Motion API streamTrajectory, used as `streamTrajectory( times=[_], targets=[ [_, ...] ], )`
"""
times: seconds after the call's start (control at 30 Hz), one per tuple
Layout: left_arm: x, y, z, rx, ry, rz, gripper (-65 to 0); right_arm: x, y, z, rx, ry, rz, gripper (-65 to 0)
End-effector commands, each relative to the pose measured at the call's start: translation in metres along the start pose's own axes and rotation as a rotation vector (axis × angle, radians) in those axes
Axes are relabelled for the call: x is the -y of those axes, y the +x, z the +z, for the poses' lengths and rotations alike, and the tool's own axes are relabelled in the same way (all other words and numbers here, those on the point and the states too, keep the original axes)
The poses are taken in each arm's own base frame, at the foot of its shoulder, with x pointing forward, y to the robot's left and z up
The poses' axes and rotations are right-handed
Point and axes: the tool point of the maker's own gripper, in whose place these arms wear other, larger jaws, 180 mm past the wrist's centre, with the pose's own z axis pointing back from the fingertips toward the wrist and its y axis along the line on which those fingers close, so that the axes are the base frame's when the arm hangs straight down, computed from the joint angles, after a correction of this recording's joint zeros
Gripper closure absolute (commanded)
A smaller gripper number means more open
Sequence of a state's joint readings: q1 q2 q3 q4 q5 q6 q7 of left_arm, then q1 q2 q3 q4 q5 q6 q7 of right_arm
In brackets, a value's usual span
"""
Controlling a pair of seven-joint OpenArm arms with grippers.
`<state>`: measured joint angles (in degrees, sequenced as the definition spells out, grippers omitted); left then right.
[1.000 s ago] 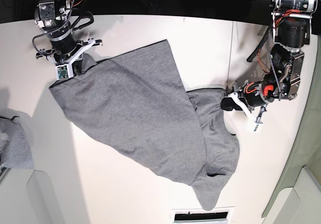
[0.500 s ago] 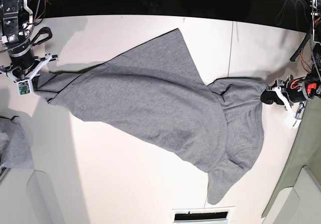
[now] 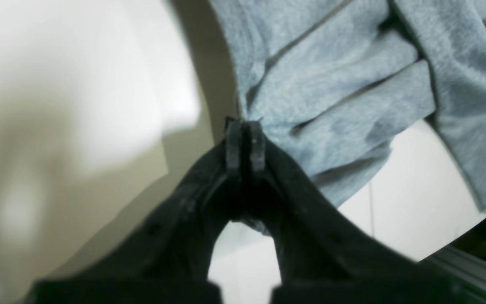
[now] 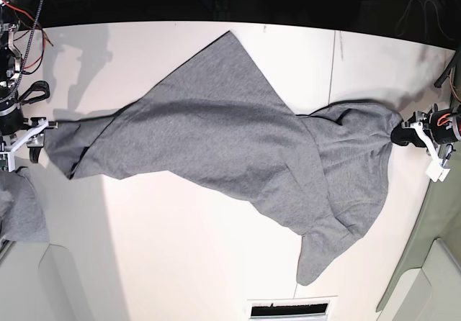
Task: Layout the t-shirt on the table in an organized manner, then fold the t-shirt properly
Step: 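Lift the t-shirt and pull the grippers apart to stretch it, then drag the held edge with the right gripper to spread the shirt flat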
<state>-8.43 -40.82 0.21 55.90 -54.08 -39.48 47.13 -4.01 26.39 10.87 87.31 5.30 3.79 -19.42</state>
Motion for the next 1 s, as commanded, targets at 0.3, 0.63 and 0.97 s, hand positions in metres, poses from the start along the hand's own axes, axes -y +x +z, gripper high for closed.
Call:
streamTrajectory(
  times=[0.3, 0.63, 0.97],
  targets=[
    [0.005, 0.01, 0.001, 0.035, -0.016, -0.009, 0.0, -0.101, 0.012, 0.029, 0.001, 0.333, -0.211, -38.2],
    [0.004, 0.008, 0.001, 0.033, -0.013, -0.009, 0.0, -0.277, -0.019, 0.119, -0.063, 0.845, -0.104, -38.2],
    [-0.001, 0.002, 0.0, 0.009, 0.015, -0.033, 0.0, -0.33, -0.075, 0.149, -0.117, 0.87, 0.325, -38.2]
  ],
)
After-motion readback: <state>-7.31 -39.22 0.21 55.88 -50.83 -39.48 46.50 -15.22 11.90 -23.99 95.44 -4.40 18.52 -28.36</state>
